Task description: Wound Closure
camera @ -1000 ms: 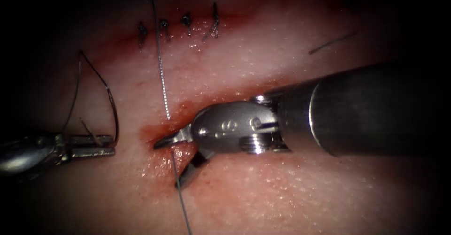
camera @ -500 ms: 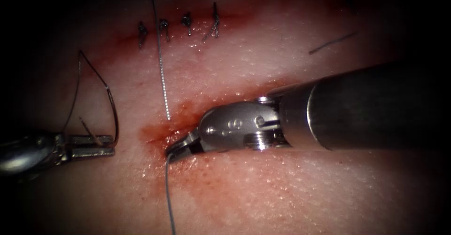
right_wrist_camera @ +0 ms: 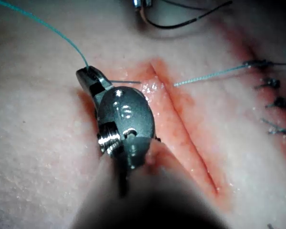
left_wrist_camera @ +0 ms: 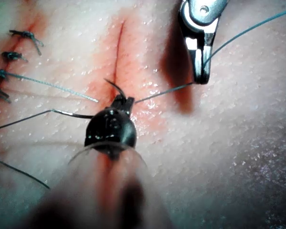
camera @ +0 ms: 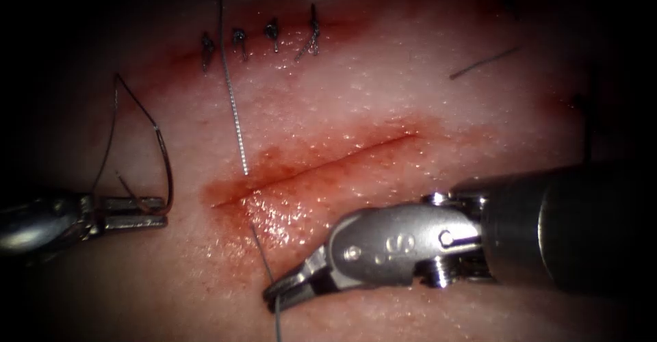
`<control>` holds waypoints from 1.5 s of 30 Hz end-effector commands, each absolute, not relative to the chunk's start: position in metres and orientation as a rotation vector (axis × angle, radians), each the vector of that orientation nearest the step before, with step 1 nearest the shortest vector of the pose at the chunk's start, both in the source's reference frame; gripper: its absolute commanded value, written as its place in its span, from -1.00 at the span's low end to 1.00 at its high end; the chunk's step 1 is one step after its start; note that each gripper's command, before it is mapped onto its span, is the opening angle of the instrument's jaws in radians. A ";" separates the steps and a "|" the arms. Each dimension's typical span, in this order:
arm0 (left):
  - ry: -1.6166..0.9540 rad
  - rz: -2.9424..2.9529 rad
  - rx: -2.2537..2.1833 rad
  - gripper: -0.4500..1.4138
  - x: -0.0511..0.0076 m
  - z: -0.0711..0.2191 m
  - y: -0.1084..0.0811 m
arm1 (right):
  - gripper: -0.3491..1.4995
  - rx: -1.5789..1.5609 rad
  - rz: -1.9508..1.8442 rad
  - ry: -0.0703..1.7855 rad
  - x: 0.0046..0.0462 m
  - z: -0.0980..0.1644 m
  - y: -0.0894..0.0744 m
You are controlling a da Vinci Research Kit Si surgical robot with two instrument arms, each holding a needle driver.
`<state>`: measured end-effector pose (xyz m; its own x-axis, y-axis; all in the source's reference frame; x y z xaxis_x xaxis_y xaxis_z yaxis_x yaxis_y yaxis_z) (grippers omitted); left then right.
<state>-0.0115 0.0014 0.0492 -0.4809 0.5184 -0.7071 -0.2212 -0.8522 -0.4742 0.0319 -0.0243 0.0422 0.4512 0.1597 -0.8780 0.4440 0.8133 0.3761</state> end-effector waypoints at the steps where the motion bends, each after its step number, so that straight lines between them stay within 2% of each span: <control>1: -0.450 2.338 -1.274 -1.00 -0.0122 0.050 0.001 | -1.00 0.645 -0.204 1.110 0.0321 0.041 -0.026; 6: -0.450 2.338 -1.274 -1.00 -0.0122 0.050 0.001 | -1.00 0.765 -0.373 1.065 0.0306 0.035 -0.031; 13: -0.449 2.338 -1.273 -1.00 -0.0122 0.050 0.001 | -1.00 0.756 -0.421 1.076 0.0312 0.033 -0.033; 14: -0.449 2.338 -1.273 -1.00 -0.0122 0.050 0.001 | -0.49 0.737 -0.409 1.083 0.0316 0.033 -0.032; 15: -0.449 2.338 -1.273 -1.00 -0.0122 0.050 0.001 | -0.11 0.723 -0.394 1.088 0.0318 0.033 -0.032; 16: -0.449 2.338 -1.273 -1.00 -0.0123 0.050 0.001 | 0.20 0.705 -0.375 1.090 0.0320 0.033 -0.031; 17: -0.449 2.338 -1.273 -1.00 -0.0123 0.050 0.001 | 0.42 0.680 -0.347 1.092 0.0322 0.033 -0.031; 19: -0.449 2.338 -1.273 -1.00 -0.0123 0.050 0.001 | 0.47 0.651 -0.311 1.094 0.0322 0.034 -0.029; 20: -0.449 2.338 -1.273 -1.00 -0.0123 0.050 0.001 | 0.64 0.616 -0.264 1.094 0.0321 0.034 -0.027; 21: -0.449 2.338 -1.273 -1.00 -0.0123 0.050 0.001 | 0.64 0.616 -0.264 1.094 0.0321 0.034 -0.027; 22: -0.449 2.338 -1.273 -1.00 -0.0123 0.050 0.001 | 0.73 0.560 -0.205 1.092 0.0319 0.035 -0.025; 29: -0.448 2.338 -1.273 -1.00 -0.0123 0.050 0.001 | 0.74 0.482 -0.113 1.106 0.0317 0.041 -0.020; 36: -0.448 2.339 -1.274 -1.00 -0.0122 0.050 0.001 | 0.82 0.416 -0.036 1.109 0.0345 0.046 -0.017; 40: -0.446 2.344 -1.277 -1.00 -0.0122 0.050 0.001 | 0.74 0.411 -0.044 1.109 0.0377 0.050 -0.017; 43: -0.446 2.344 -1.277 -1.00 -0.0122 0.050 0.001 | 0.69 0.398 -0.050 1.105 0.0384 0.051 -0.017; 45: -0.446 2.344 -1.277 -1.00 -0.0122 0.050 0.001 | 0.58 0.395 -0.044 1.097 0.0389 0.052 -0.018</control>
<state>-0.0116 0.0014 0.0493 -0.4825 0.5129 -0.7100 -0.2185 -0.8555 -0.4694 0.0383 -0.0173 0.0517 0.4654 0.1556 -0.8713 0.2238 0.9317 0.2859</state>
